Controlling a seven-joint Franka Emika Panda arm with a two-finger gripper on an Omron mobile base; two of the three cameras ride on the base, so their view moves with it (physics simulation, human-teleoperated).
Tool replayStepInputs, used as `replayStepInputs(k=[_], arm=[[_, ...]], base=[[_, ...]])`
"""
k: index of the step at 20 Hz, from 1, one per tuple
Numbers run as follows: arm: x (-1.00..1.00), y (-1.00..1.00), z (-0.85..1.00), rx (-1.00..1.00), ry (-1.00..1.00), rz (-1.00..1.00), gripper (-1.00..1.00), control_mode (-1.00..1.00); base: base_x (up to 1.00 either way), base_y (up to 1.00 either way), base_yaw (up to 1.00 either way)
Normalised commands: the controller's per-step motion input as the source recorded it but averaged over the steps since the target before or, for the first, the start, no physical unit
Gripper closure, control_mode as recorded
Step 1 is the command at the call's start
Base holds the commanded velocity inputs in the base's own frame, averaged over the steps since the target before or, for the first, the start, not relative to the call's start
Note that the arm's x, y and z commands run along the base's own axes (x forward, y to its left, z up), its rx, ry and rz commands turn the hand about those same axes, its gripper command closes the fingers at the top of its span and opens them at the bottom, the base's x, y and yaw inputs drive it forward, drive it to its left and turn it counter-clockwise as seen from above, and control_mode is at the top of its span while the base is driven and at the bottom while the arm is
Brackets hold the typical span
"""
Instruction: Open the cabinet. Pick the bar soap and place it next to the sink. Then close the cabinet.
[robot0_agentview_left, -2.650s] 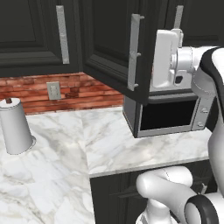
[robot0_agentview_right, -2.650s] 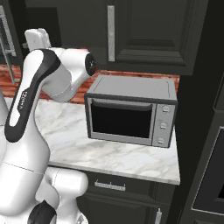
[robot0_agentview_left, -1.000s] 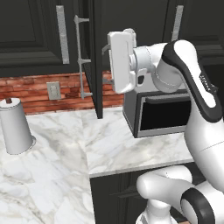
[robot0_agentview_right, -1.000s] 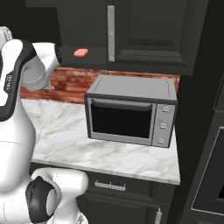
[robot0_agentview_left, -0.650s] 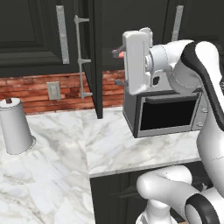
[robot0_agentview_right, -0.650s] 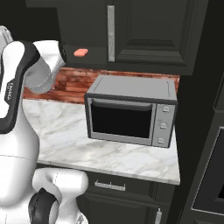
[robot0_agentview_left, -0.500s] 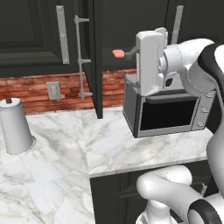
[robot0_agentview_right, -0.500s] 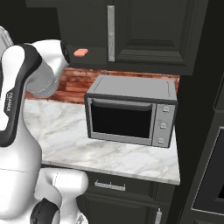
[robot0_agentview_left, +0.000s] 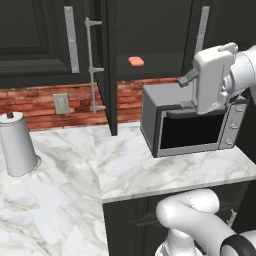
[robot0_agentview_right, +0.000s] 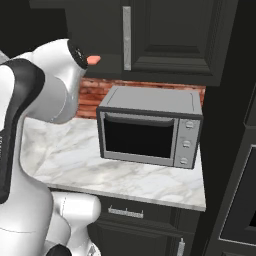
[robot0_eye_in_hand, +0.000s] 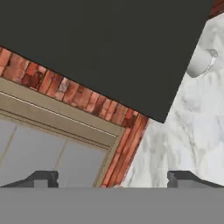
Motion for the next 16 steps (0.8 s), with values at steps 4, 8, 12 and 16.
replayStepInputs(k=[4,8,12,16], arm=[[-0.12,-0.15,0.04,-0.32,-0.35,0.09,-1.00,-1.00],[-0.07,0.00,0.00,-0.28,-0.28,0.12,-1.00,-1.00],[0.00,-0.28,0.00,-0.30,-0.16,0.01,-1.00,-1.00],[-0.01,-0.56,0.00,-0.21,-0.13,0.00,-1.00,-1.00]], base=[[0.00,0.00,0.00],[0.00,0.00,0.00],[0.00,0.00,0.00],[0.00,0.00,0.00]])
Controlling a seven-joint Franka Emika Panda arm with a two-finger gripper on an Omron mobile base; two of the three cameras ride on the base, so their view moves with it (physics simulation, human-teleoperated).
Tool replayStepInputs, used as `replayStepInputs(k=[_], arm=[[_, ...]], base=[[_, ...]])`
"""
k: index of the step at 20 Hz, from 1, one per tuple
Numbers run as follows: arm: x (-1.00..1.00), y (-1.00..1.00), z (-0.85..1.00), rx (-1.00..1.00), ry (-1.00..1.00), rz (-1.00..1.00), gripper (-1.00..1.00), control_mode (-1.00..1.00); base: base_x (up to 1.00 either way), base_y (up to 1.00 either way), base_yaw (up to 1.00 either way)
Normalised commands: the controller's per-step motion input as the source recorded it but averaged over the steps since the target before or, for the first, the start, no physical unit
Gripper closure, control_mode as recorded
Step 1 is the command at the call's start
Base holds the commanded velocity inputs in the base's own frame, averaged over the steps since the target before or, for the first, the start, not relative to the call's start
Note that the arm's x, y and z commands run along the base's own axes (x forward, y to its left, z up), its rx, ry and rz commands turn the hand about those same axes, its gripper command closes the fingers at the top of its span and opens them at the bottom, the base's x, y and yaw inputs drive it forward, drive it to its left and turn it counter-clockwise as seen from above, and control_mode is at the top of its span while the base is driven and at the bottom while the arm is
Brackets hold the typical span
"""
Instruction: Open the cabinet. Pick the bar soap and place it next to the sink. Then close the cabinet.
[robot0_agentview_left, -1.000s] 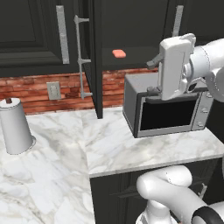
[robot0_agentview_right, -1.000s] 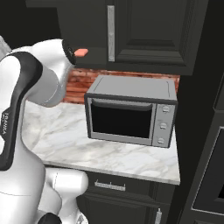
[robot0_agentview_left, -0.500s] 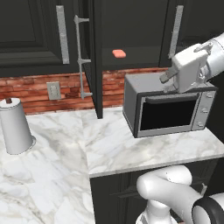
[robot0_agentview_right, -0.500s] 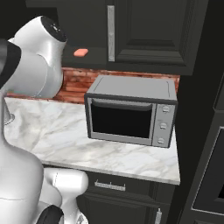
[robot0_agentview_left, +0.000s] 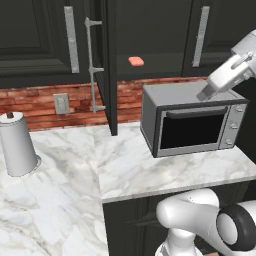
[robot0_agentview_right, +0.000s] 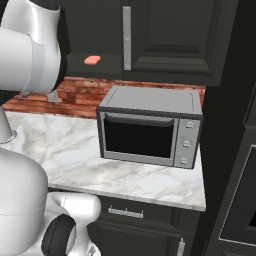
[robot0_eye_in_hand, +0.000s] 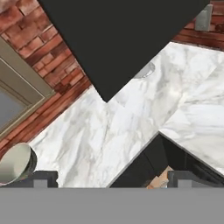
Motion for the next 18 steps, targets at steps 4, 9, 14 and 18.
replayStepInputs(k=[4,9,14,18], arm=[[-0.22,-0.42,-0.12,-0.04,-0.12,0.00,-1.00,-1.00],[-0.16,-0.05,-0.64,-0.02,-0.12,0.00,-1.00,-1.00],[-0.03,0.00,-0.49,0.00,-0.25,0.00,-1.00,-1.00],[0.00,0.00,0.00,0.00,-0.35,0.00,-1.00,-1.00]], base=[[0.00,0.00,0.00],[0.00,0.00,0.00],[0.00,0.00,0.00],[0.00,0.00,0.00]])
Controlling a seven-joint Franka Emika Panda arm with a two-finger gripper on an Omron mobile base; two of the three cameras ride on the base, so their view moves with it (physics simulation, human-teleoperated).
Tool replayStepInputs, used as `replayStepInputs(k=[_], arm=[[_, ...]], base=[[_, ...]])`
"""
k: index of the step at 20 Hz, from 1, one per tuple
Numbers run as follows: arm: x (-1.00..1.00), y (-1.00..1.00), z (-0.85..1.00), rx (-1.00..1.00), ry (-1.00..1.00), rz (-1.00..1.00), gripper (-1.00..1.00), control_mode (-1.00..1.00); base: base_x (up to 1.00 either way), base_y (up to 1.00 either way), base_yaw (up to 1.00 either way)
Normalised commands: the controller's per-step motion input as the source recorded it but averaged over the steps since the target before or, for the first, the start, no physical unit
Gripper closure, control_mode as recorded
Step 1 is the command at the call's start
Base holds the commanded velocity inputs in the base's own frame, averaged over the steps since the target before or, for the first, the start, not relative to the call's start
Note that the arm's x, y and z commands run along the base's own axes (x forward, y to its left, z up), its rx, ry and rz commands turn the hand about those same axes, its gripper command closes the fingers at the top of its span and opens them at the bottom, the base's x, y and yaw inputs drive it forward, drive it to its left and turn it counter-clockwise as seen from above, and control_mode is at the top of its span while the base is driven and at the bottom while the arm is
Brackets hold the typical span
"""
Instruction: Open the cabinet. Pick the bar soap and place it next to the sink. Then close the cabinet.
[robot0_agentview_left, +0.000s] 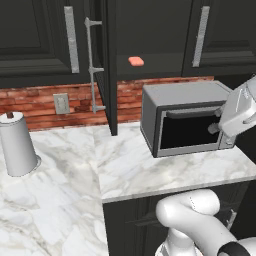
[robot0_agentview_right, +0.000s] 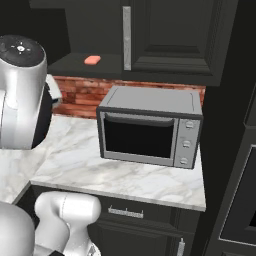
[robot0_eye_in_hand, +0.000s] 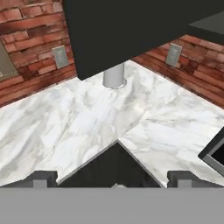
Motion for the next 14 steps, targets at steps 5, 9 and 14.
replayStepInputs(k=[5,9,14], arm=[[0.00,0.00,0.11,-0.07,-0.20,-0.03,-1.00,-1.00],[0.05,0.00,0.21,-0.08,0.12,-0.19,-1.00,-1.00],[0.28,0.00,0.29,-0.02,0.33,-0.32,-1.00,-1.00]], base=[[0.00,0.00,0.00],[0.00,0.00,0.00],[0.00,0.00,0.00]])
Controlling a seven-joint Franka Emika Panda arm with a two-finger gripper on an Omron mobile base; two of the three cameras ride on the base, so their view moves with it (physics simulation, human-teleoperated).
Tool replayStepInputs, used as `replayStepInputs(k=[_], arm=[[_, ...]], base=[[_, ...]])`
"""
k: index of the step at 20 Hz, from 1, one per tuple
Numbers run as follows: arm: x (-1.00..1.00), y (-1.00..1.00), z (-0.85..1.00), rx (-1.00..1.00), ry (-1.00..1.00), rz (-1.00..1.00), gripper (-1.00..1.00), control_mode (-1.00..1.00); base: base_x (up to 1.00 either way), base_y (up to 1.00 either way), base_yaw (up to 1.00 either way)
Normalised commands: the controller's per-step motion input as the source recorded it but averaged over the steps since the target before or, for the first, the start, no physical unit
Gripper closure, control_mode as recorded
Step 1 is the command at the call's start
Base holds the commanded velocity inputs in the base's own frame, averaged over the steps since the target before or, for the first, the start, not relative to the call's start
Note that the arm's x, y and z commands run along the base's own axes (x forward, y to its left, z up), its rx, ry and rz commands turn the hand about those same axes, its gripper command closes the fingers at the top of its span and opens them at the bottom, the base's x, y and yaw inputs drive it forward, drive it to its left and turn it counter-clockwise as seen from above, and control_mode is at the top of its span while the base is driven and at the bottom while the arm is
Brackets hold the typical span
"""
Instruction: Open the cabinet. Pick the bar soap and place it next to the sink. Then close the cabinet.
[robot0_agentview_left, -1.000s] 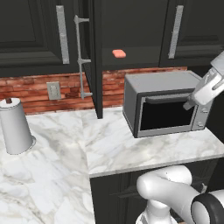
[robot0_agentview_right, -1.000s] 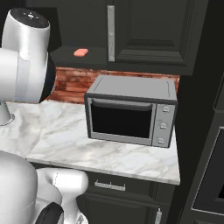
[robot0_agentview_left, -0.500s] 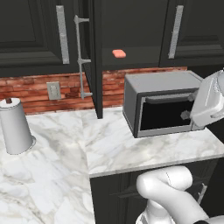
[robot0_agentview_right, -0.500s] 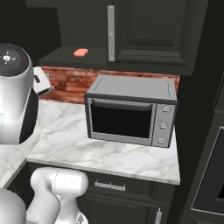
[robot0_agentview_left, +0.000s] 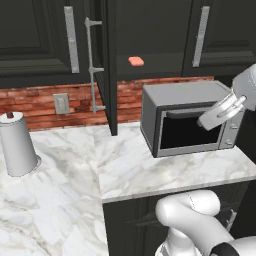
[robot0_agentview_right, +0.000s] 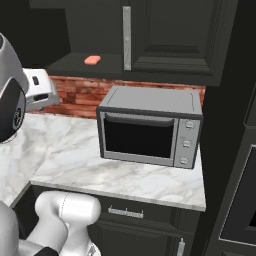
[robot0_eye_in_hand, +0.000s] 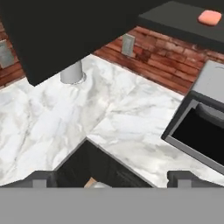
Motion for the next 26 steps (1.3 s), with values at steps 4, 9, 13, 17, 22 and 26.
replayStepInputs(k=[4,9,13,17,22,26], arm=[[0.11,0.00,0.10,0.07,0.19,-0.28,-1.00,-1.00],[0.00,0.00,-0.16,0.02,0.00,-0.23,-1.00,-1.00],[0.03,0.00,0.00,0.00,0.00,-0.26,-1.00,-1.00],[0.06,0.00,0.00,0.02,0.00,-0.25,-1.00,-1.00],[0.38,0.00,0.00,0.14,0.00,-0.15,-1.00,-1.00],[0.12,0.00,0.00,0.10,-0.10,-0.02,-1.00,-1.00]], base=[[0.00,0.00,0.00],[0.00,0.00,0.00],[0.00,0.00,0.00],[0.00,0.00,0.00],[0.00,0.00,0.00],[0.00,0.00,0.00]])
